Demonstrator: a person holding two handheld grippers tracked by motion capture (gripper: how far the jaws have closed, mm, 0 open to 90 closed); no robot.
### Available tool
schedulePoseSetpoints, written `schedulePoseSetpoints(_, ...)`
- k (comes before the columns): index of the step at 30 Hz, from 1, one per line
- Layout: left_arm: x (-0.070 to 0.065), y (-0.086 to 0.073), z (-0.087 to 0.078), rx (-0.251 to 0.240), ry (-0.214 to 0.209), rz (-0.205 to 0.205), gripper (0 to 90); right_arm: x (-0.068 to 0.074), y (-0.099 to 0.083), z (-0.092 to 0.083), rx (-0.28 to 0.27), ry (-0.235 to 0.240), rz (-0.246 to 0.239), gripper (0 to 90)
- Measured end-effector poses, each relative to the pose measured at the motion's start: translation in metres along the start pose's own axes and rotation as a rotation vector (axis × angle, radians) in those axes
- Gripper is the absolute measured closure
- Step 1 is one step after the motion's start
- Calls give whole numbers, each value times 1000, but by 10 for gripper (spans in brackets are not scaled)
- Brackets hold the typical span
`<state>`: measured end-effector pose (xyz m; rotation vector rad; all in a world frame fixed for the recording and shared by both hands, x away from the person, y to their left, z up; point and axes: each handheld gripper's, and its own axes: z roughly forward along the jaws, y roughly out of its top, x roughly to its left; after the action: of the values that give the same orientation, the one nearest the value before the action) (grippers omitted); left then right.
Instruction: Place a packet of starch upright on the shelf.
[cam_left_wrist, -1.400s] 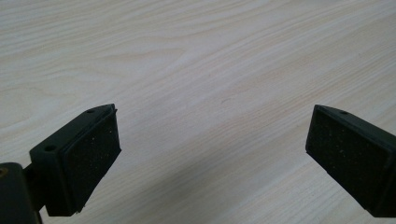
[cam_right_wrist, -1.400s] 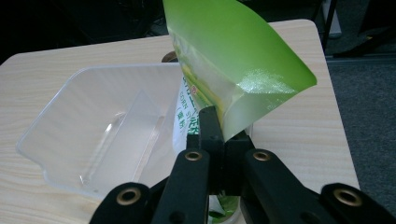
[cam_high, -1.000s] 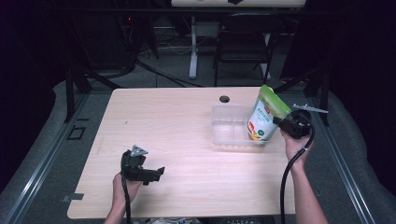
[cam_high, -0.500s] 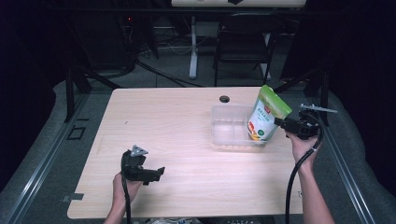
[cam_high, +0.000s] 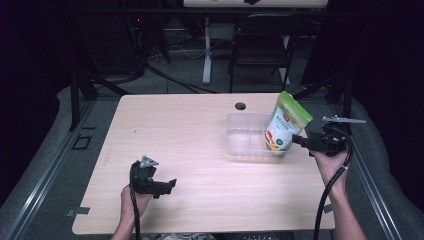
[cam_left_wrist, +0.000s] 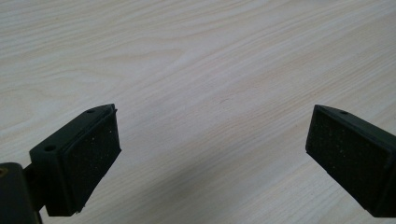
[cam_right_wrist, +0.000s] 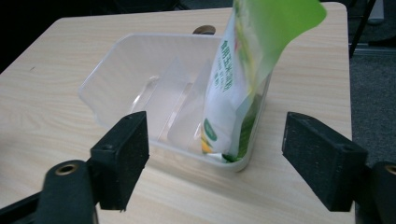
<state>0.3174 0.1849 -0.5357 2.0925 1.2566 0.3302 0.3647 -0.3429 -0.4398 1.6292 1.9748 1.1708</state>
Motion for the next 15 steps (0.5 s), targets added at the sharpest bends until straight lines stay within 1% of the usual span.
schedulePoseSetpoints(1, 0, 0, 0, 0, 0, 0, 27, 2, -1, -2, 4, 13, -8, 179)
schedulePoseSetpoints(8, 0, 0, 1, 0, 2, 1, 27, 19, -10, -16, 38, 54, -73, 112)
schedulePoseSetpoints(10, 0, 0, 1, 1, 3, 2, 27, 24, -15, -19, 41, 71, -92, 86)
schedulePoseSetpoints(12, 0, 0, 1, 2, 4, 0, 27, 30, -20, -21, 59, 82, -109, 58)
schedulePoseSetpoints(15, 0, 0, 0, 2, 4, 3, 27, 38, -28, -23, 72, 97, -140, 22)
